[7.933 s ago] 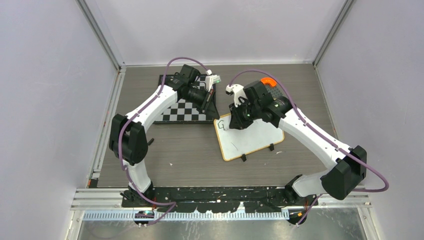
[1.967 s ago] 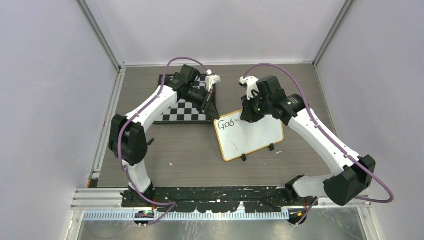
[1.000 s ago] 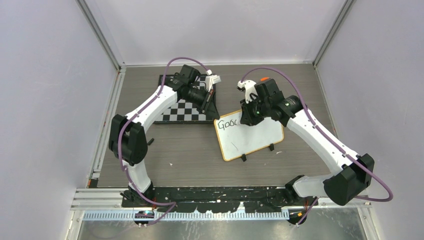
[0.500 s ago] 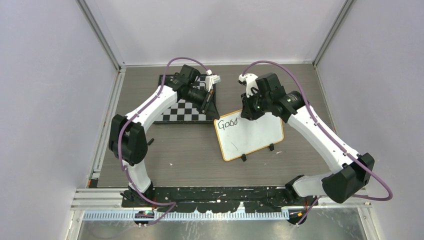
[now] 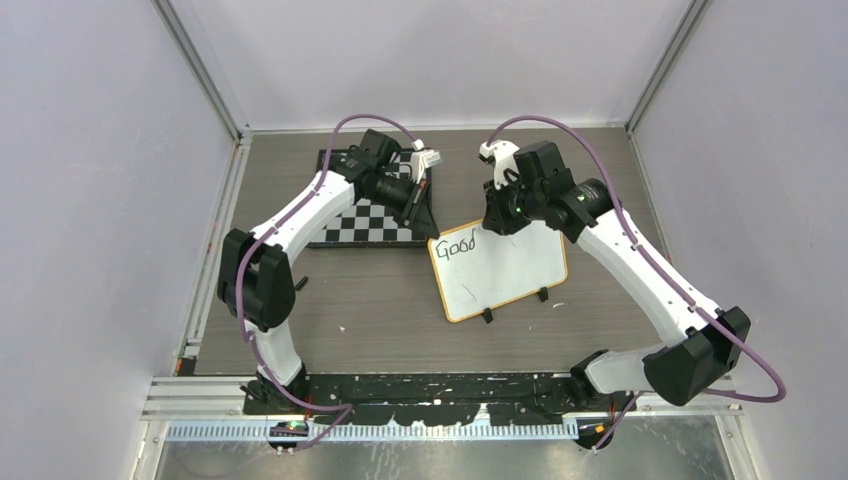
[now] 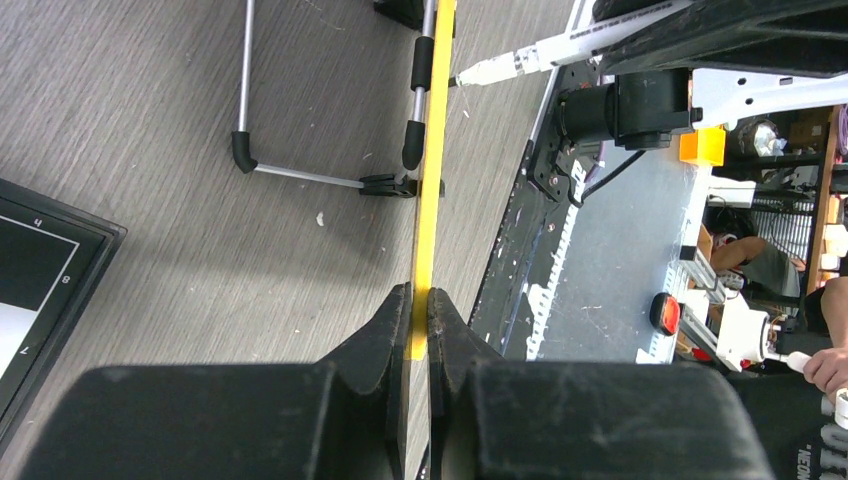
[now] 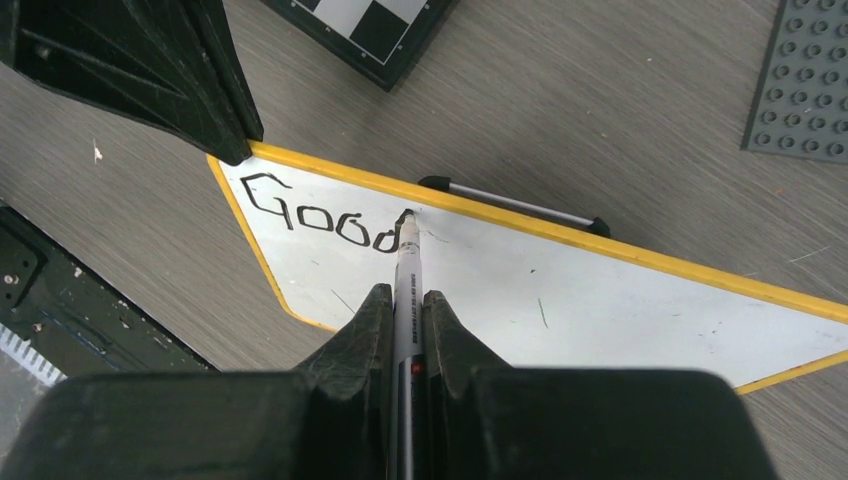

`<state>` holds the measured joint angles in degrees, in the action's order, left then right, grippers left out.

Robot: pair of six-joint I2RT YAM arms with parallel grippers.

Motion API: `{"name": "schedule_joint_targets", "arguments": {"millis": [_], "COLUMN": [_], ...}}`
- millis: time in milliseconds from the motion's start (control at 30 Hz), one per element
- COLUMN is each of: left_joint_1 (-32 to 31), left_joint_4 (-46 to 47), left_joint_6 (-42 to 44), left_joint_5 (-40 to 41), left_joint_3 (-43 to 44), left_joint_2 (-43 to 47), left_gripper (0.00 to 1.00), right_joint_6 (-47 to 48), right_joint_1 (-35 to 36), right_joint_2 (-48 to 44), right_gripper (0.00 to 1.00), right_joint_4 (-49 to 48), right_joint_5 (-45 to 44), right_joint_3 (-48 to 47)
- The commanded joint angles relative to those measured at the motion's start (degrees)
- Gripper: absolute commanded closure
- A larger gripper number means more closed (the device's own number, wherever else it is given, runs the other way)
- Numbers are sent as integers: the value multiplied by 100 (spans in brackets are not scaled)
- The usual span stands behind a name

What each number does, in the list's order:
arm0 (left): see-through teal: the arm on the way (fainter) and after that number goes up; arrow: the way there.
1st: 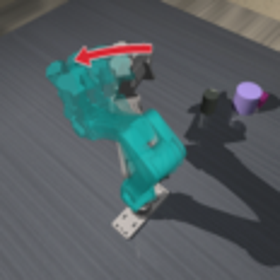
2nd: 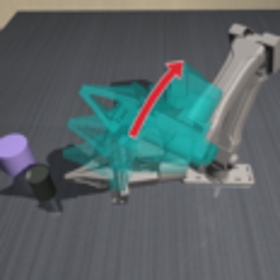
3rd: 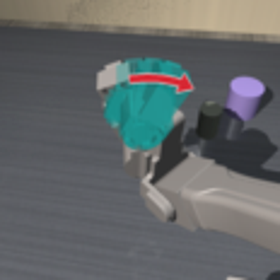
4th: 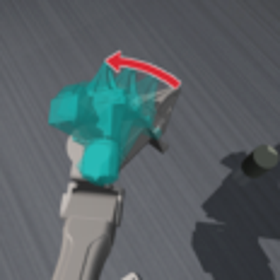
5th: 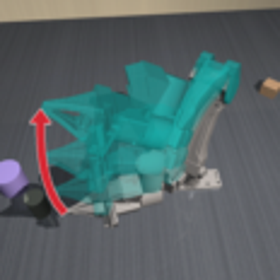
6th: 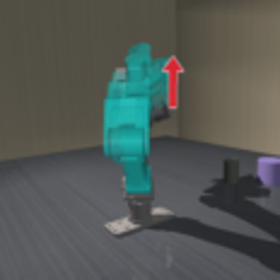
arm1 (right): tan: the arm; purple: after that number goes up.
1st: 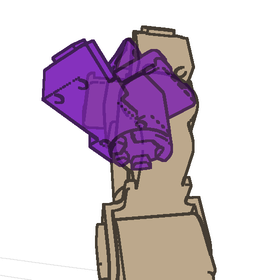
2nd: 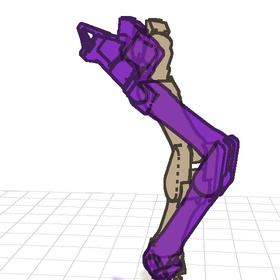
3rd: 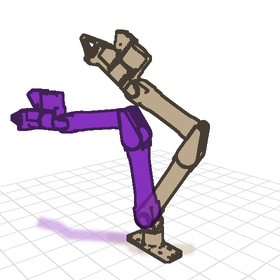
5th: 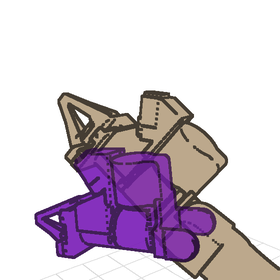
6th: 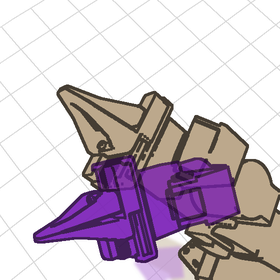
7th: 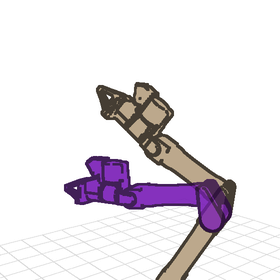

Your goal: Write a sentence on the whiteboard

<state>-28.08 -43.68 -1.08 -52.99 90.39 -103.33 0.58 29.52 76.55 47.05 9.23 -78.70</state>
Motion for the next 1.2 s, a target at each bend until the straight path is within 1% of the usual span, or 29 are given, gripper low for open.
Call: {"name": "schedule_joint_targets", "arguments": {"millis": [0, 667, 900, 967, 1067, 1167], "left_joint_1": [-119, -119, -119, -117, -128, -157], "left_joint_4": [-84, -96, -130, -167, -231, -307], "left_joint_6": [-6, 20, 61, 89, 91, 329], "left_joint_5": [-97, -36, -10, -9, 0, -1], "left_joint_3": [-14, -65, -49, -32, -14, -21], "left_joint_2": [89, 98, 89, 91, 107, 137], "left_gripper": [100, 100, 100, 98, 89, 82], "right_joint_6": [74, 72, 188, 229, 268, 327], "right_joint_1": [-60, -52, -52, -57, -56, -54], "right_joint_2": [49, -204, -177, -170, -220, -288], "right_gripper": [100, 100, 100, 100, 100, 100], "right_joint_4": [-380, -267, -117, -14, 111, 247], "right_joint_5": [-221, 53, 53, 88, 264, 500], "right_joint_3": [-276, 520, 457, 354, 216, 87]}}
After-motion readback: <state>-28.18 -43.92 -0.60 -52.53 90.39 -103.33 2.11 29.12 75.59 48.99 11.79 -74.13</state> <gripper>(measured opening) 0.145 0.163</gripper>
